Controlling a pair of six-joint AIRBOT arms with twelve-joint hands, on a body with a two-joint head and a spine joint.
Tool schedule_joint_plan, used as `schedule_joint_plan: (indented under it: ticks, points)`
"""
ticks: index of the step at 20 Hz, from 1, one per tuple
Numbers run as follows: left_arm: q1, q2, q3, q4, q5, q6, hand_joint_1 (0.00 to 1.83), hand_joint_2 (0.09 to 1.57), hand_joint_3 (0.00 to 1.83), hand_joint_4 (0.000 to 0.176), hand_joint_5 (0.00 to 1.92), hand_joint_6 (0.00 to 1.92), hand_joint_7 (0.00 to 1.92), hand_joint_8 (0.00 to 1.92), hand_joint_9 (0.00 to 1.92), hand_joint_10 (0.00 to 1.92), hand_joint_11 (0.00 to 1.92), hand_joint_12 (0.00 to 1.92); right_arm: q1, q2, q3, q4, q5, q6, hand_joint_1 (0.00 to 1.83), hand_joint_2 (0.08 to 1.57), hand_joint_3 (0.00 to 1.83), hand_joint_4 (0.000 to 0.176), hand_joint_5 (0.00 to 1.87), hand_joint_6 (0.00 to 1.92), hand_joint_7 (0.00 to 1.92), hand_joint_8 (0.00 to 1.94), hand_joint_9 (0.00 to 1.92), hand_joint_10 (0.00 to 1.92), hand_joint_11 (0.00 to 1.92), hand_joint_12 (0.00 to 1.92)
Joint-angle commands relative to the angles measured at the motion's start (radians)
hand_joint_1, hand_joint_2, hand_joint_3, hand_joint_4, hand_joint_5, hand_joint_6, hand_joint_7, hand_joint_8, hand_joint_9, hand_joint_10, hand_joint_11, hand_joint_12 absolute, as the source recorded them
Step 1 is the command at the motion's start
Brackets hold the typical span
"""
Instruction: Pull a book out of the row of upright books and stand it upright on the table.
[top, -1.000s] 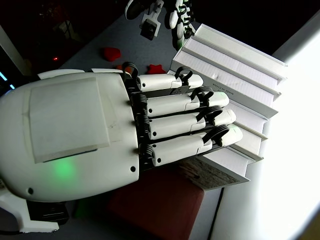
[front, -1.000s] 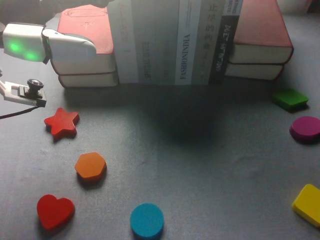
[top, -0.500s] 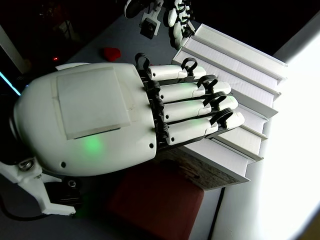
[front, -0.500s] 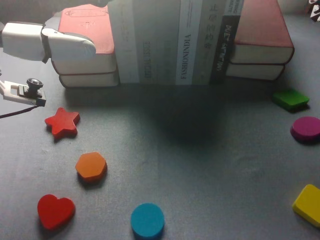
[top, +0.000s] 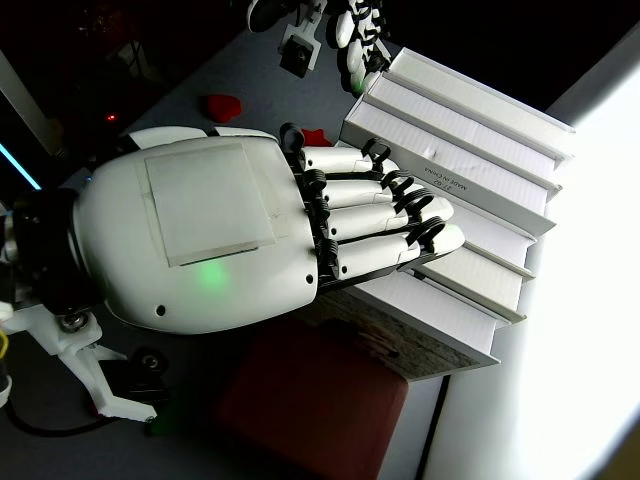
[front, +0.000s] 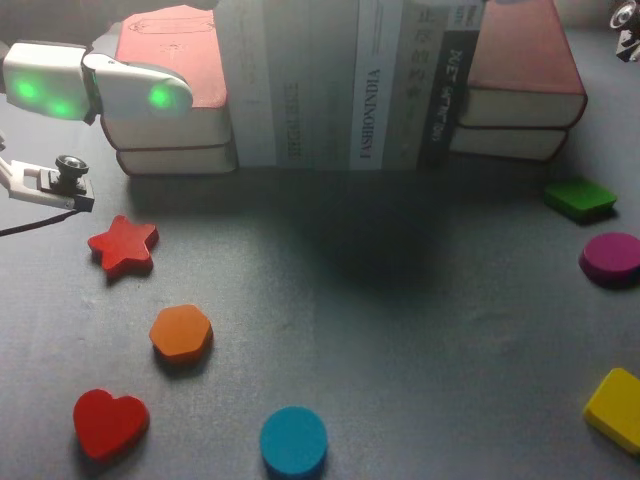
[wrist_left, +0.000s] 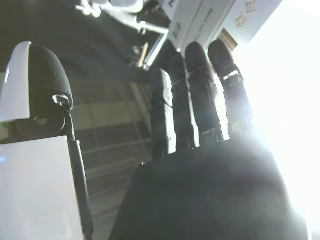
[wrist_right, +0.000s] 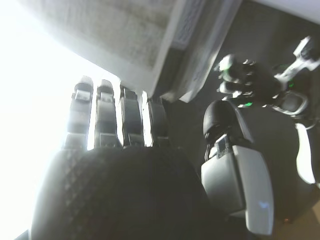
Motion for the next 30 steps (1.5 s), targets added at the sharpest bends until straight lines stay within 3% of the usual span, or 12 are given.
schedule_joint_plan:
  ticks: [1,2,6,8,9,10,12,14,16,19,21,30]
  points:
    - [-0.012,-0.001,-0.003,-0.068,-0.102,-0.009,1.04,0.91,0.0,0.032,0.42,0.0,0.43,0.0,0.43,0.01,0.0,1.03,0.009,0.0,-0.01,0.021,0.068,0.006,0.0,1.18,0.0,0.035,0.02,1.16,0.29,0.02,0.0,0.0,0.0,0.0]
    - [-0.012,0.0,-0.003,-0.068,-0.102,-0.009,1.04,0.91,0.0,0.027,0.42,0.0,0.43,0.0,0.43,0.01,0.0,1.02,0.01,0.0,-0.021,0.004,0.068,0.006,0.0,1.21,0.01,0.022,0.0,1.4,0.33,0.02,0.0,0.0,0.0,0.0]
    - [-0.01,-0.001,-0.004,-0.07,-0.103,-0.009,1.04,0.9,0.0,0.031,0.41,0.0,0.41,0.0,0.4,0.0,0.0,0.96,0.01,0.022,-0.076,-0.05,0.069,0.006,0.02,1.38,0.01,0.099,0.0,0.58,0.22,0.02,0.0,0.0,0.0,0.0]
    - [-0.001,0.0,-0.007,-0.077,-0.104,-0.009,1.02,0.91,0.0,0.032,0.4,0.0,0.39,0.0,0.39,0.0,0.0,0.95,0.012,0.052,-0.12,-0.076,0.073,0.006,0.0,1.37,0.0,0.063,0.0,1.34,0.19,0.01,0.0,0.0,0.0,0.0]
    - [0.003,0.0,-0.009,-0.08,-0.105,-0.009,1.02,0.91,0.0,0.037,0.41,0.01,0.4,0.01,0.4,0.0,0.0,0.95,0.012,0.065,-0.138,-0.083,0.081,0.006,0.0,1.21,0.0,0.067,0.0,0.57,0.04,0.0,0.0,0.0,0.0,0.0]
    - [0.005,0.0,-0.009,-0.082,-0.106,-0.009,1.03,0.91,0.0,0.037,0.42,0.01,0.42,0.01,0.41,0.01,0.0,0.96,0.012,0.078,-0.156,-0.092,0.086,0.006,0.0,1.17,0.0,0.024,0.0,0.89,0.01,0.0,0.0,0.0,0.0,0.64]
    - [0.007,0.0,-0.012,-0.084,-0.108,-0.009,1.01,0.93,0.01,0.036,0.41,0.0,0.43,0.01,0.41,0.01,0.0,0.98,0.012,0.097,-0.182,-0.104,0.094,0.006,0.0,1.19,0.0,0.059,0.13,1.06,0.16,0.0,0.0,0.0,0.0,0.73]
    - [0.01,0.001,-0.013,-0.086,-0.109,-0.009,1.04,0.92,0.0,0.037,0.42,0.01,0.43,0.0,0.42,0.0,0.0,1.0,0.012,0.115,-0.205,-0.11,0.107,0.006,0.0,1.05,0.0,0.154,0.2,0.09,0.0,0.0,0.0,0.0,0.0,0.0]
    - [0.015,0.001,-0.015,-0.089,-0.111,-0.009,1.04,0.93,0.0,0.037,0.42,0.01,0.42,0.0,0.41,0.0,0.0,0.99,0.012,0.126,-0.221,-0.11,0.12,0.006,0.0,1.07,0.0,0.175,0.17,0.03,0.0,0.0,0.0,0.0,0.0,0.0]
    - [0.02,0.0,-0.015,-0.092,-0.111,-0.009,1.03,0.92,0.0,0.016,0.43,0.01,0.43,0.0,0.43,0.01,0.0,1.06,0.013,0.139,-0.234,-0.117,0.125,0.006,0.0,1.13,0.03,0.076,0.21,0.03,0.03,0.01,0.0,0.0,0.0,0.0]
    - [0.021,-0.001,-0.015,-0.093,-0.111,-0.009,1.0,0.92,0.0,0.035,0.43,0.01,0.43,0.0,0.43,0.01,0.0,1.06,0.015,0.141,-0.234,-0.118,0.125,0.006,0.0,1.18,0.02,0.061,0.26,0.03,0.01,0.0,0.0,0.0,0.0,0.0]
    - [0.068,0.037,-0.041,-0.141,-0.125,-0.009,1.02,0.91,0.0,0.03,0.41,0.0,0.38,0.0,0.41,0.0,0.0,1.08,0.017,0.149,-0.245,-0.121,0.124,0.006,0.0,1.2,0.01,0.072,0.25,0.02,0.0,0.0,0.0,0.0,0.0,0.0]
